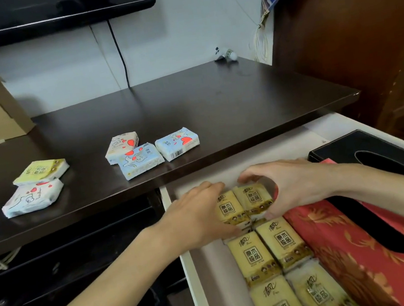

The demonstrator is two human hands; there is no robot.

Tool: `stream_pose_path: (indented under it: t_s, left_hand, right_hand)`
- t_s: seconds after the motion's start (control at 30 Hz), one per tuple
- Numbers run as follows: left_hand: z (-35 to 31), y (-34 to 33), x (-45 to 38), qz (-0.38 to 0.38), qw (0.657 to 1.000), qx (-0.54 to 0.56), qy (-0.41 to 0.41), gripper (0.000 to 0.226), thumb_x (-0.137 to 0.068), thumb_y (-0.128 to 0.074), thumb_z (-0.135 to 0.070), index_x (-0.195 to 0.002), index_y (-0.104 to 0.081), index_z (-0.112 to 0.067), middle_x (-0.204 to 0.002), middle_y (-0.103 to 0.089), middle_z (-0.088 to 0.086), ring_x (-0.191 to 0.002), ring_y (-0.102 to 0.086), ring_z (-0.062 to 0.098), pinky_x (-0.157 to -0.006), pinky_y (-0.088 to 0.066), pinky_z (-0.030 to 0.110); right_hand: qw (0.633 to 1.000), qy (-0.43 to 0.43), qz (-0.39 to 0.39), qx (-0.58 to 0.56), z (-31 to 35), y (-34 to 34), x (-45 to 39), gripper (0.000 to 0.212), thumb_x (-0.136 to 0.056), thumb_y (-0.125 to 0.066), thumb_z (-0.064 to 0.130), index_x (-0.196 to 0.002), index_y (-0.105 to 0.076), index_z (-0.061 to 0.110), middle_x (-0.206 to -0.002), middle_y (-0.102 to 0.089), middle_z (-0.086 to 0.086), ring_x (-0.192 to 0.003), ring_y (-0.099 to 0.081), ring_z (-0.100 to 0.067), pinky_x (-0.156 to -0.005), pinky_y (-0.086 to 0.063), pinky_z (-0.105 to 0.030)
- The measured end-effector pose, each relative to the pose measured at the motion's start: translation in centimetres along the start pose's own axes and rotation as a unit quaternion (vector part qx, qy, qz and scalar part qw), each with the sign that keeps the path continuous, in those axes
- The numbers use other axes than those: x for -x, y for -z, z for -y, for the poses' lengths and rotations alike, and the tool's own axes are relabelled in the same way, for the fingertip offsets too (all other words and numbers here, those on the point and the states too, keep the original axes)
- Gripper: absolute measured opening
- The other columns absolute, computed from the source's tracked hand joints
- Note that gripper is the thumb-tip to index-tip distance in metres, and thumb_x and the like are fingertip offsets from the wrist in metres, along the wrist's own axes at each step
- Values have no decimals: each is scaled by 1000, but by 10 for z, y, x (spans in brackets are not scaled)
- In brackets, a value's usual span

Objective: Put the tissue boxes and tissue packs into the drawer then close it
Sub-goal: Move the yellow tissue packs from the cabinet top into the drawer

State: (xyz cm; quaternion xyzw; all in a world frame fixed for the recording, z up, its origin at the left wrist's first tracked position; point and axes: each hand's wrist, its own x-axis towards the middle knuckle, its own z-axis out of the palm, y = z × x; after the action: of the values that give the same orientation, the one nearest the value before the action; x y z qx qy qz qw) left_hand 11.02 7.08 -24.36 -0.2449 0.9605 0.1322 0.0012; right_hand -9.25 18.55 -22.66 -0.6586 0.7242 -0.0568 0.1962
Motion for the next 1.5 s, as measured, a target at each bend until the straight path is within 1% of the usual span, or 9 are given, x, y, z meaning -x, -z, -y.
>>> stream_pose_path:
  t_s: [0.23,0.63,0.77,0.87,0.93,1.03,1.17,1.37,1.5]
  left_hand:
    - [1,0,2,3,1000,-28,0,60,-67,-71,-58,-117,-53,-31,-104,-56,-10,-94,-57,16,-79,-52,42]
    - [5,-3,4,14,1000,-7,-9,64,-64,-73,-61,-117,-51,-33,-103,-54,-11,-94,-55,13,-80,-52,42]
    - [7,-1,6,10,1000,-2,-12,78,-63,-72,-65,-130,-47,-31,-112,-53,-11,-106,-52,14,-88,-50,41]
    - [9,6,13,-5,1000,2,-4,91,-68,-70,-67,-144,-39,-28,-129,-52,-10,-121,-49,14,-97,-44,34]
    - [13,14,20,-27,1000,6,1,86,-73,-66,-66,-146,-39,-28,-136,-51,-12,-125,-48,11,-99,-43,34]
    - [22,31,35,-84,996,38,-1,59,-83,-61,-60,-135,-53,-33,-130,-57,-16,-119,-53,8,-97,-47,40]
    - [46,60,58,-215,966,144,24,28,-88,-66,-37,-115,-68,-32,-115,-65,-18,-102,-58,3,-92,-50,38]
    - [98,101,96,-344,920,164,92,14,-89,-67,-22,-100,-73,-27,-97,-68,-18,-94,-61,-6,-79,-45,15]
    - [149,119,121,-347,908,78,222,24,-86,-65,-39,-108,-70,-30,-108,-67,-9,-103,-61,12,-86,-47,35]
  right_hand:
    - [999,-1,-18,-36,-2,-3,3,84,-71,-86,40,-146,-47,40,-140,-57,24,-130,-53,-3,-109,-45,-42]
    - [1000,-2,-12,-13,3,-2,3,84,-70,-86,45,-145,-48,38,-139,-58,21,-127,-56,-7,-106,-48,-44]
    - [999,1,-38,-38,0,-5,7,89,-65,-82,56,-145,-46,44,-141,-55,25,-130,-52,-2,-108,-46,-44]
    - [989,25,-104,-99,-3,-10,13,70,-75,-80,48,-140,-55,42,-136,-59,26,-129,-53,3,-109,-47,-41]
    - [977,54,-159,-133,-3,-13,14,50,-85,-77,38,-133,-62,36,-127,-65,23,-123,-58,3,-105,-51,-39]
    - [953,102,-227,-170,15,-6,7,28,-93,-71,24,-120,-70,33,-110,-73,20,-110,-67,-3,-94,-56,-34]
    - [928,160,-280,-188,70,13,-22,20,-92,-65,17,-107,-75,26,-93,-76,10,-89,-71,-11,-82,-57,-37]
    - [940,164,-263,-140,137,36,-84,21,-93,-63,24,-111,-73,29,-106,-74,15,-103,-65,-7,-91,-54,-43]
    - [945,163,-234,-162,170,42,-128,22,-94,-64,19,-113,-73,25,-109,-73,11,-104,-66,-11,-96,-53,-42]
